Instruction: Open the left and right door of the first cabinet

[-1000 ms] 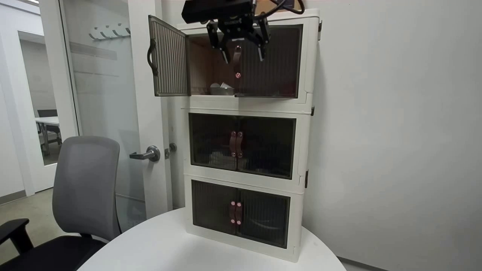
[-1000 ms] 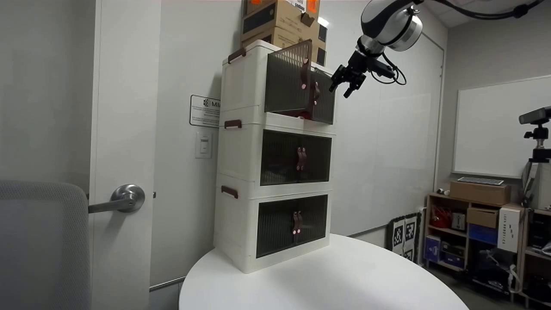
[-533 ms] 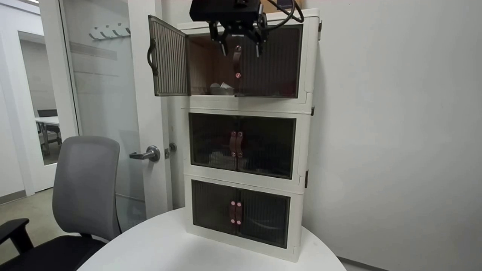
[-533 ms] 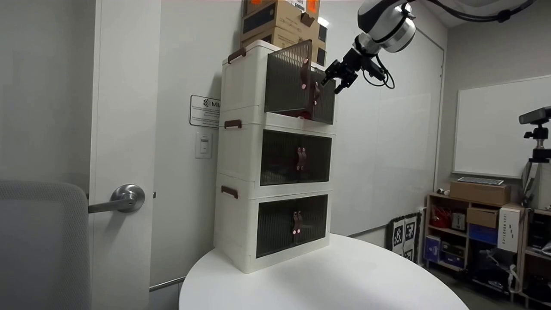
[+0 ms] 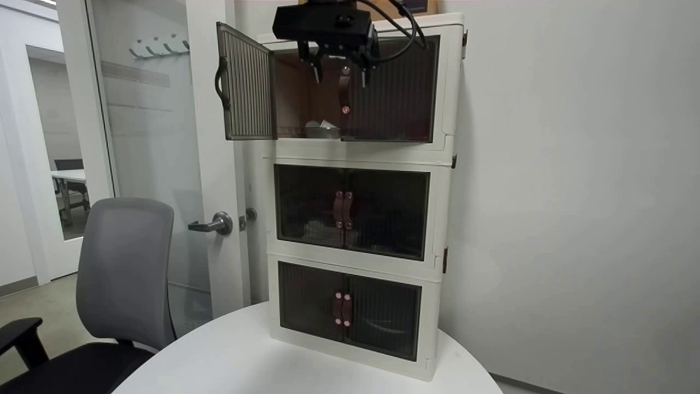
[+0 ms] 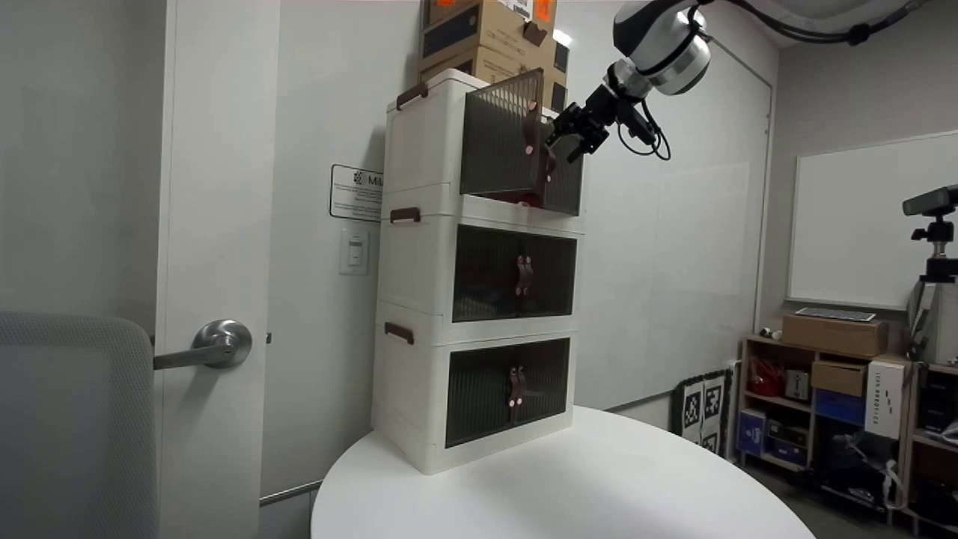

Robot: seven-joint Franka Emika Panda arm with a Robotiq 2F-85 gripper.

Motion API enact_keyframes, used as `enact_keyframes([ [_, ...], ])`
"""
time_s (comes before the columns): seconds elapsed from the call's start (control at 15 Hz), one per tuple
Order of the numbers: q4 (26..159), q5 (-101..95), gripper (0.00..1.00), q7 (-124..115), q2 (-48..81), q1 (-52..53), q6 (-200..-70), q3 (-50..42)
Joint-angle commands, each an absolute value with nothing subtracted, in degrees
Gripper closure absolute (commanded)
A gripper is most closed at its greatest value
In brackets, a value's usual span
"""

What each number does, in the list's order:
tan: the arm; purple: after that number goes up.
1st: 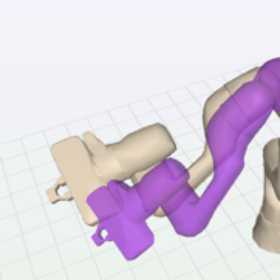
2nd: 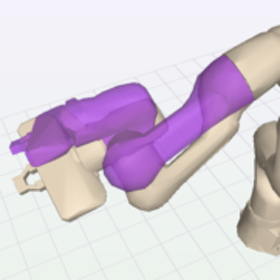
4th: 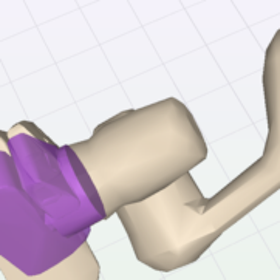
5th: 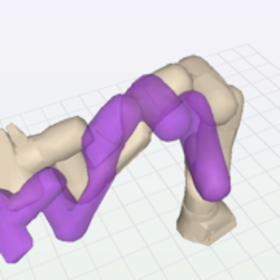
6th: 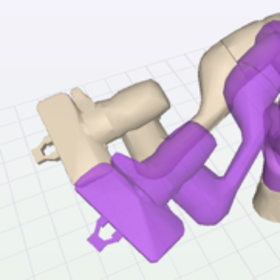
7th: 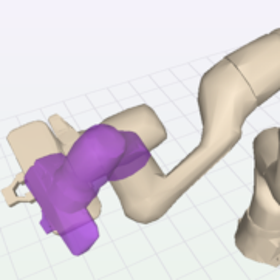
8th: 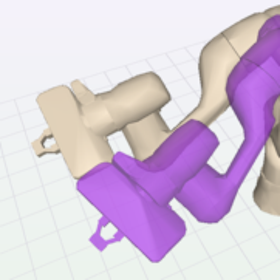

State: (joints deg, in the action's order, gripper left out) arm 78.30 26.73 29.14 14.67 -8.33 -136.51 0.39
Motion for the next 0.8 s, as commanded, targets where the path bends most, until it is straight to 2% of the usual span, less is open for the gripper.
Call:
enact_keyframes([
  [0.0, 73.37, 28.55, 0.0, 30.67, 18.89, -8.71, -135.82, 1.46],
  [0.07, 72.51, 28.49, 0.25, 30.53, 19.77, -8.76, -135.5, 1.68],
  [0.13, 71.75, 28.37, 0.26, 30.36, 20.64, -8.76, -135.31, 1.91],
  [0.73, 75.18, 26.29, 0.95, 29.9, 19.83, -7.79, -140.87, 2.09],
])
